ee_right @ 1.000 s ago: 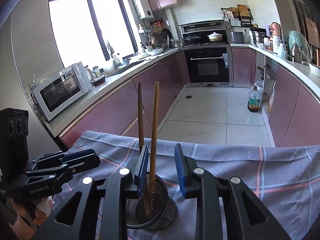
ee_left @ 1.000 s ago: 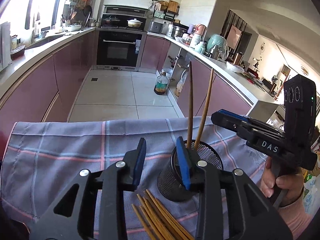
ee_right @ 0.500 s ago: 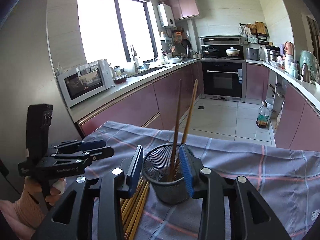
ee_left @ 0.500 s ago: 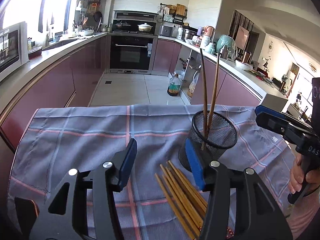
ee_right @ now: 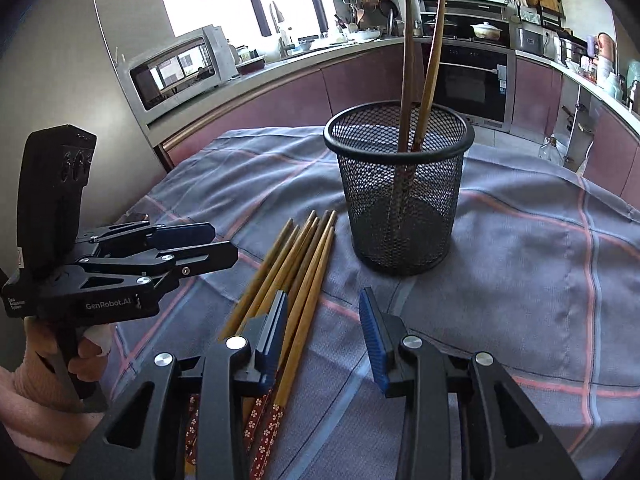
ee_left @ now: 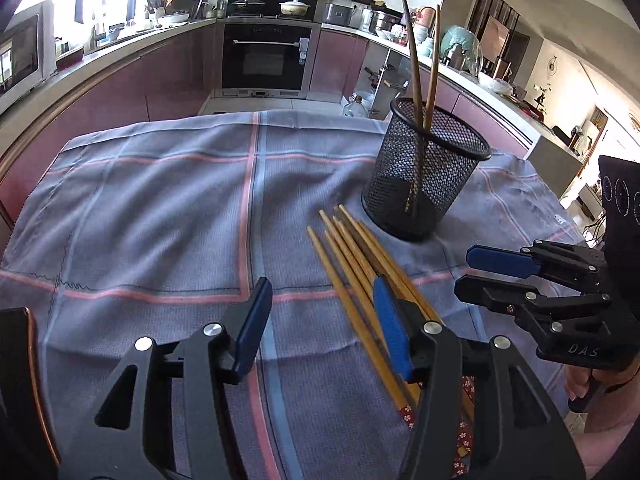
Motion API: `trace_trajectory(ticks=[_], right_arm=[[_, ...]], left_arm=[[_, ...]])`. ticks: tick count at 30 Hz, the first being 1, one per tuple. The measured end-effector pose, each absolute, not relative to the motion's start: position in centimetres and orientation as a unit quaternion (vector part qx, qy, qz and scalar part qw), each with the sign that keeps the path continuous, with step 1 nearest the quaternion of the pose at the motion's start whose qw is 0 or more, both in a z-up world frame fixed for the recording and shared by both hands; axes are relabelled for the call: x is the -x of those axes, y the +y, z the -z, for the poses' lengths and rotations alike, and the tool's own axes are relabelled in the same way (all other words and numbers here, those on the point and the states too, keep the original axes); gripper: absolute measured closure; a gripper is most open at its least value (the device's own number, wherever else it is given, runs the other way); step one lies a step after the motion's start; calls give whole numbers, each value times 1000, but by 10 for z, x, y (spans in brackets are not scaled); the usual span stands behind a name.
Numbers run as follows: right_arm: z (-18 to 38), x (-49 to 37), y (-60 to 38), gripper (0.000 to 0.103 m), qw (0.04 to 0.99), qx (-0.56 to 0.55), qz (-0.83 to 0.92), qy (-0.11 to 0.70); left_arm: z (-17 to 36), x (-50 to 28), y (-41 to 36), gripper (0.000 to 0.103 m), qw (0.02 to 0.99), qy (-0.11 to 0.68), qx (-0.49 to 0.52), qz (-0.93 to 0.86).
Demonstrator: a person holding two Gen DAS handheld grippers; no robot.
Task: Organize utensils
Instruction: 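Withdraw both open tools from the cup back over the chopstick pile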
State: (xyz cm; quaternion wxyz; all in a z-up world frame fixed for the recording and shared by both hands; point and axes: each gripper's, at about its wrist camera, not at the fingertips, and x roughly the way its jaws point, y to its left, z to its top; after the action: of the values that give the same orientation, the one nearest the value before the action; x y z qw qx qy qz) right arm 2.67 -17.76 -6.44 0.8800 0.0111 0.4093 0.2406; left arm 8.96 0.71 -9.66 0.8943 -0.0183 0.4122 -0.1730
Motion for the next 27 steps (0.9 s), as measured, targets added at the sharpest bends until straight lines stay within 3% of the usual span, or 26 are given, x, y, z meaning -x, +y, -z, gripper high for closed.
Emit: trace_trajectory(ticks=[16,27], right_arm=[[87,-26,-163,69,873,3,-225,434],[90,-26,-165,80,874,17,-210,438]], left_arm=[[118,-87,-13,47,881,441,-8,169],[121,-88,-13,54,878,446,-27,170]])
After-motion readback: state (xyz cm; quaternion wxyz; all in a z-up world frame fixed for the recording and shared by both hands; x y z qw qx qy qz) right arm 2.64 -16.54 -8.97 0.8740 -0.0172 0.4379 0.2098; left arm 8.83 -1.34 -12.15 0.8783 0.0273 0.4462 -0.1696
